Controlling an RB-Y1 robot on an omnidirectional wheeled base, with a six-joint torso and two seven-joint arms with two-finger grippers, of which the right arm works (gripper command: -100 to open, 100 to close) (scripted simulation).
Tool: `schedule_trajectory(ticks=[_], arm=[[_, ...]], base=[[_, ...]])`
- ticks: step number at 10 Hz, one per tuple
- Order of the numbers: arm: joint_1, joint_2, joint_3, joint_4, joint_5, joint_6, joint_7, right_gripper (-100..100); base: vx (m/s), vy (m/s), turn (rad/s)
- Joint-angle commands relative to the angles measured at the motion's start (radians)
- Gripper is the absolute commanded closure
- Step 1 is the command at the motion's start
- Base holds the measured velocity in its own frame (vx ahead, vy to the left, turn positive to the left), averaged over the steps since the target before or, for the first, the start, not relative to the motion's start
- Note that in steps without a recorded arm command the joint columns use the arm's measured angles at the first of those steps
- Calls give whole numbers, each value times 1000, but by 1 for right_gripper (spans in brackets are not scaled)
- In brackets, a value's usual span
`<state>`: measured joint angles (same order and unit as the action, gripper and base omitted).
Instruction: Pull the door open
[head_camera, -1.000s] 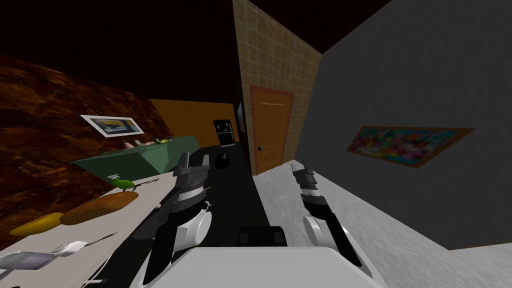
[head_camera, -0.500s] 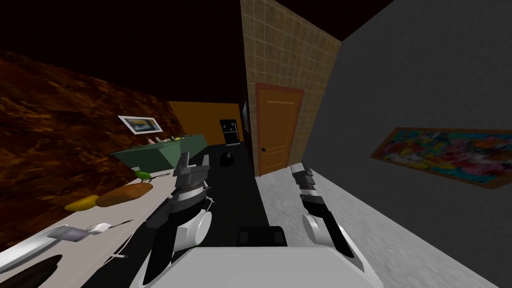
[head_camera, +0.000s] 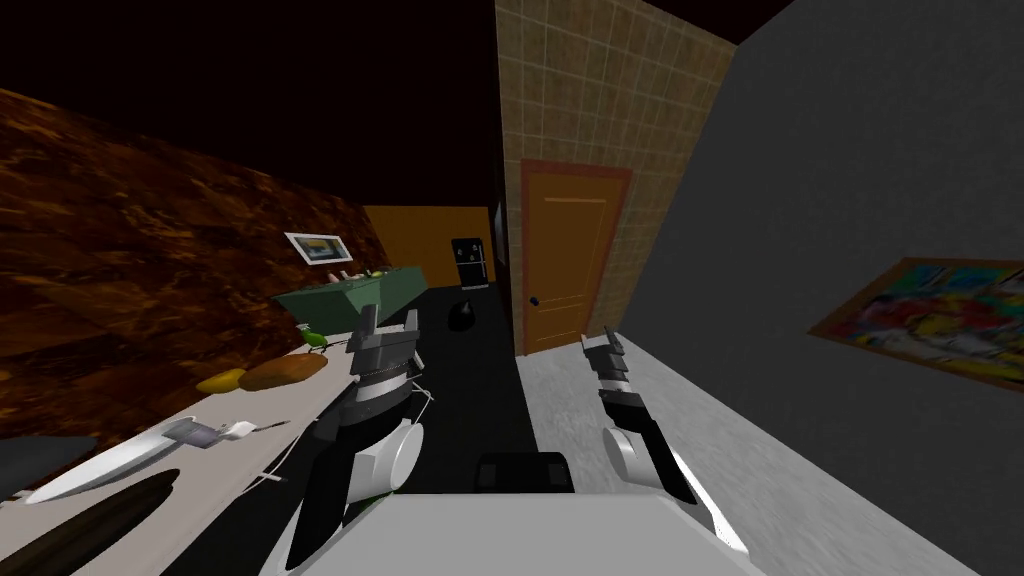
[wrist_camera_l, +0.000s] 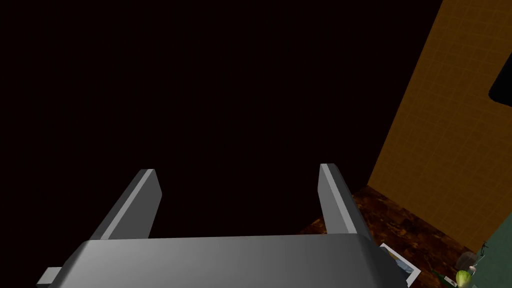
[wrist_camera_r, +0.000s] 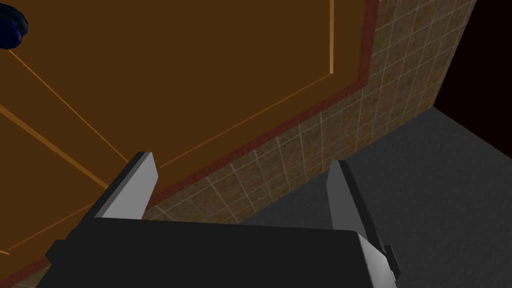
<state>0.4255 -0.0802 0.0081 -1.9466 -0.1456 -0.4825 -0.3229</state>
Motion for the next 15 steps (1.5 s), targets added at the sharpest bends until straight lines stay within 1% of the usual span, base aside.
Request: schedule_trajectory(ticks=[1, 5, 11, 15], arm=[[-16, -3, -7, 43, -17, -13, -33, -100], [-52, -9, -24, 143, -61, -44, -111, -100], [-109, -14, -51, 300, -131, -93, -237, -100], [-148, -16, -69, 412, -178, -126, -322, -100]], base=[[82, -81, 201], [78, -57, 199], [74, -79, 200], [67, -83, 200]])
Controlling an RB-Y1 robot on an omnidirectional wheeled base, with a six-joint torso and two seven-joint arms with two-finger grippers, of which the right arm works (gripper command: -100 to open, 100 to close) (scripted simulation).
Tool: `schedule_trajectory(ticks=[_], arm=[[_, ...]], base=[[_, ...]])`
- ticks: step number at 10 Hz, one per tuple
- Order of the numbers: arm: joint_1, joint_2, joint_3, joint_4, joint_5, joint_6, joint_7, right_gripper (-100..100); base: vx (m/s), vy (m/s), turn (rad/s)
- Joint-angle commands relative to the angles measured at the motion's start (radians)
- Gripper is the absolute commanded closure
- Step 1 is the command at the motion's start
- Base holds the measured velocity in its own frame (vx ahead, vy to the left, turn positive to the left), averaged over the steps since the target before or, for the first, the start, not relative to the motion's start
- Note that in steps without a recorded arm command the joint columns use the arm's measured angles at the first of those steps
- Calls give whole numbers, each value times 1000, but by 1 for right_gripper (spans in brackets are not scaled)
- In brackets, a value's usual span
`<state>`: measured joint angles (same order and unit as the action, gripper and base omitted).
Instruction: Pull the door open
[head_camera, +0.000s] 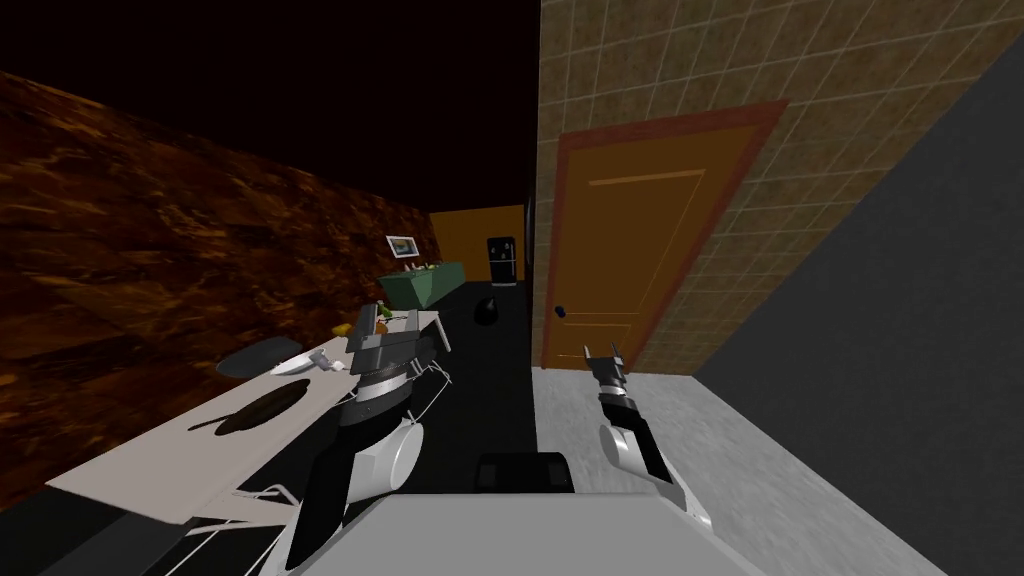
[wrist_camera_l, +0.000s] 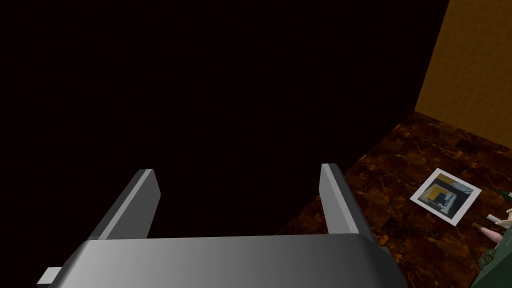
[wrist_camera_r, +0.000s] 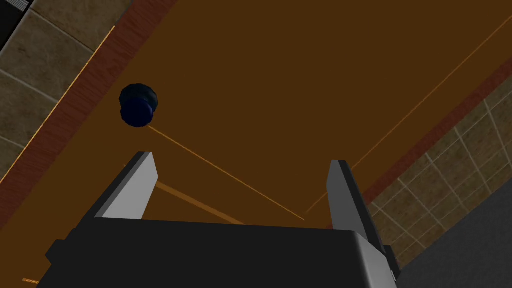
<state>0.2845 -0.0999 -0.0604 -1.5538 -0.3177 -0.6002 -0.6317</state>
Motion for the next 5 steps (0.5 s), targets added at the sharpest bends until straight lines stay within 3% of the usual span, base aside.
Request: schedule_trajectory(ticks=[1, 5], arm=[[-17, 4, -6, 47, -18, -16, -35, -100], [-55, 4, -24, 155, -65, -49, -120, -100]], base=[[63, -75, 229], [57, -97, 204]])
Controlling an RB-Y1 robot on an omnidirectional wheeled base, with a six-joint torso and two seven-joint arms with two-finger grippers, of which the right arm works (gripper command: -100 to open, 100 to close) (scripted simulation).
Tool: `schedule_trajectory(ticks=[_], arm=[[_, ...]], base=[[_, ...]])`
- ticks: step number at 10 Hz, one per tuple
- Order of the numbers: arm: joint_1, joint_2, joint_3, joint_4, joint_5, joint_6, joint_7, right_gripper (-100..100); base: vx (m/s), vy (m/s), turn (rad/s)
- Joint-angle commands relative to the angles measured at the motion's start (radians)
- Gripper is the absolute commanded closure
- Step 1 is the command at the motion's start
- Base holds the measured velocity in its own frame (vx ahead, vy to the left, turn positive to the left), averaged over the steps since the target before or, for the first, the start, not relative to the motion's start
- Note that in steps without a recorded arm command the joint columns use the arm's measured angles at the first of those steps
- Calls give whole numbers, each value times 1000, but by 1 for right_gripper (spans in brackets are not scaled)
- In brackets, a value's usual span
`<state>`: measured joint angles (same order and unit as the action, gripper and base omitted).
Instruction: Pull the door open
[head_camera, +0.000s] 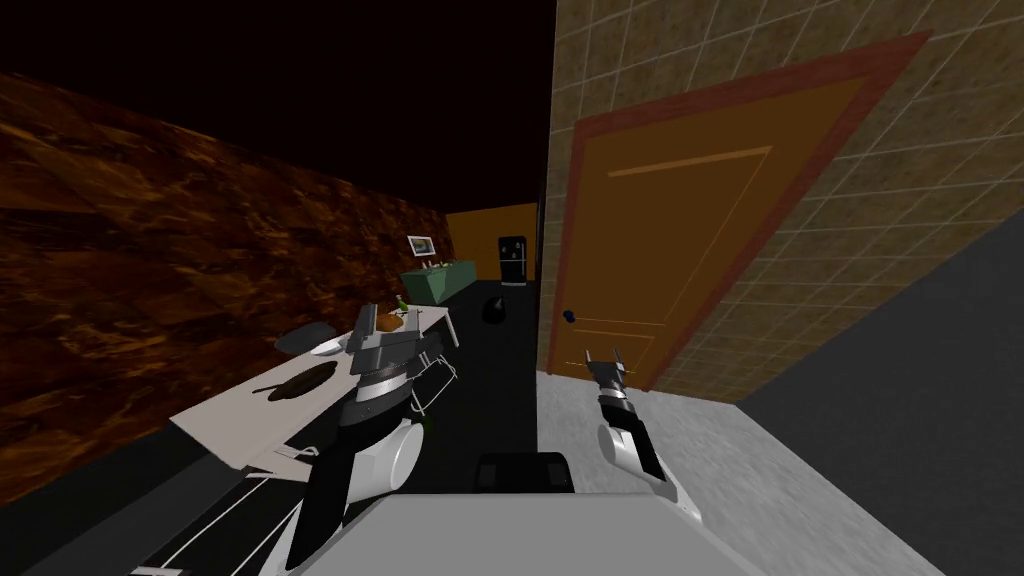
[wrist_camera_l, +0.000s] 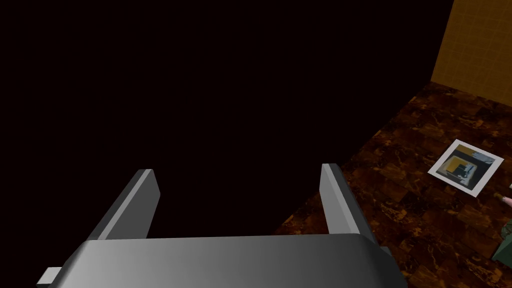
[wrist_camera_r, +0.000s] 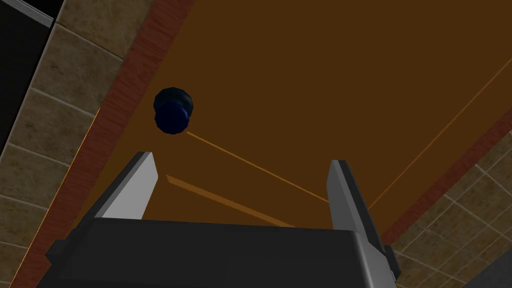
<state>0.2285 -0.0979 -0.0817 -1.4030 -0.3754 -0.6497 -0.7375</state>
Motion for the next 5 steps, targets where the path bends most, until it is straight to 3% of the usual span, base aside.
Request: schedule_trajectory(ticks=[1, 5], arm=[[-9, 3, -7, 31, -19, -8, -35, -100], [-46, 5, -25, 135, -64, -40, -116, -100]], base=[[61, -84, 195], [44, -92, 199]])
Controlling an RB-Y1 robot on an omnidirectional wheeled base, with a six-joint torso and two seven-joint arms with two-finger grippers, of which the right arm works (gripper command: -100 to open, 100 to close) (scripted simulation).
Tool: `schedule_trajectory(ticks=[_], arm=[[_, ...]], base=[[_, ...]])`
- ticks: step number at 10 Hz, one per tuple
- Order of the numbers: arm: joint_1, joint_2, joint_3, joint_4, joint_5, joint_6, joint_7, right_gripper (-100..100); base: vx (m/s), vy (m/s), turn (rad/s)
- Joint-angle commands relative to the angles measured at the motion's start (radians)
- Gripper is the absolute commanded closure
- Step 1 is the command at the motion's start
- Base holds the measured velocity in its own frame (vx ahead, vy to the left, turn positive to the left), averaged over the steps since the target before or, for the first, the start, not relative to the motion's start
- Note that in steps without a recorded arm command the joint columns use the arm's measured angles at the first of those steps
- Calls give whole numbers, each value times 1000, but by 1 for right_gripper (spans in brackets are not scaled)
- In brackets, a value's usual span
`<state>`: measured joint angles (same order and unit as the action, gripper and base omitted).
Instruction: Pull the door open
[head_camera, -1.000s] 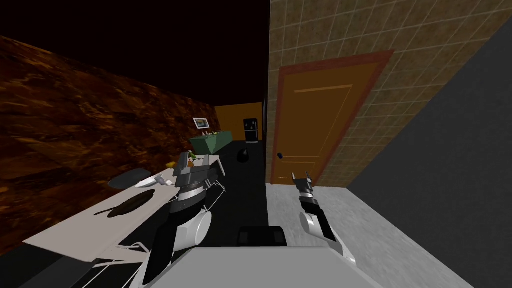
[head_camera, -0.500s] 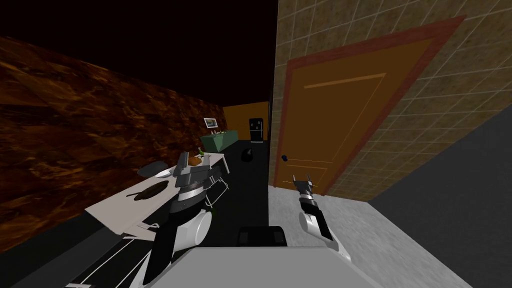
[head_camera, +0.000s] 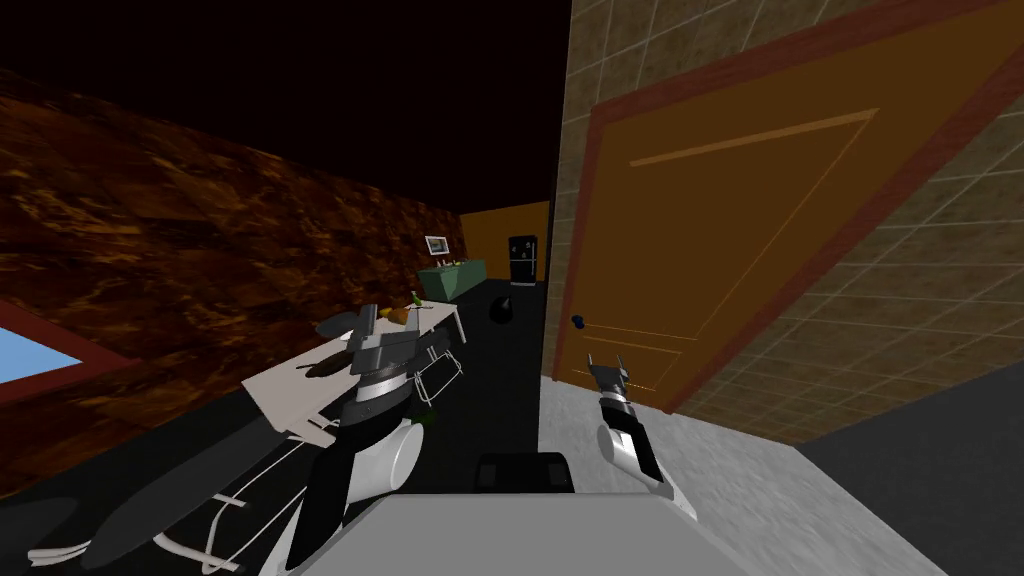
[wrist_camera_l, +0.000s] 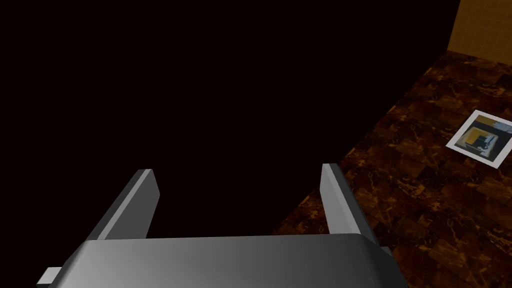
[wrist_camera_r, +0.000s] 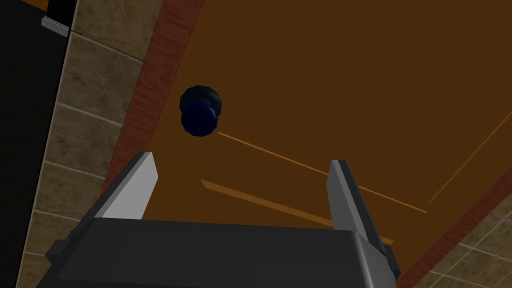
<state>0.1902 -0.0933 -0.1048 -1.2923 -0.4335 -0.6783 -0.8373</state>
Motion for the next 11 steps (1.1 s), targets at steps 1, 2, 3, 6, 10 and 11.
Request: schedule_trajectory(ticks=[1, 2, 3, 6, 10, 11], arm=[[-16, 1, -6, 49, -17, -19, -36, -100], [-25, 2, -10, 73, -28, -26, -55, -100], [-34, 3, -14, 99, -39, -34, -75, -100], [-59, 6, -26, 167, -69, -55, -128, -100], [-95, 13, -43, 270, -114, -86, -209, -100], [-109, 16, -49, 307, -130, -97, -238, -100]], base=[[53, -87, 187], [41, -99, 187], [38, -103, 193], [34, -93, 178], [39, -116, 217], [30, -134, 248]])
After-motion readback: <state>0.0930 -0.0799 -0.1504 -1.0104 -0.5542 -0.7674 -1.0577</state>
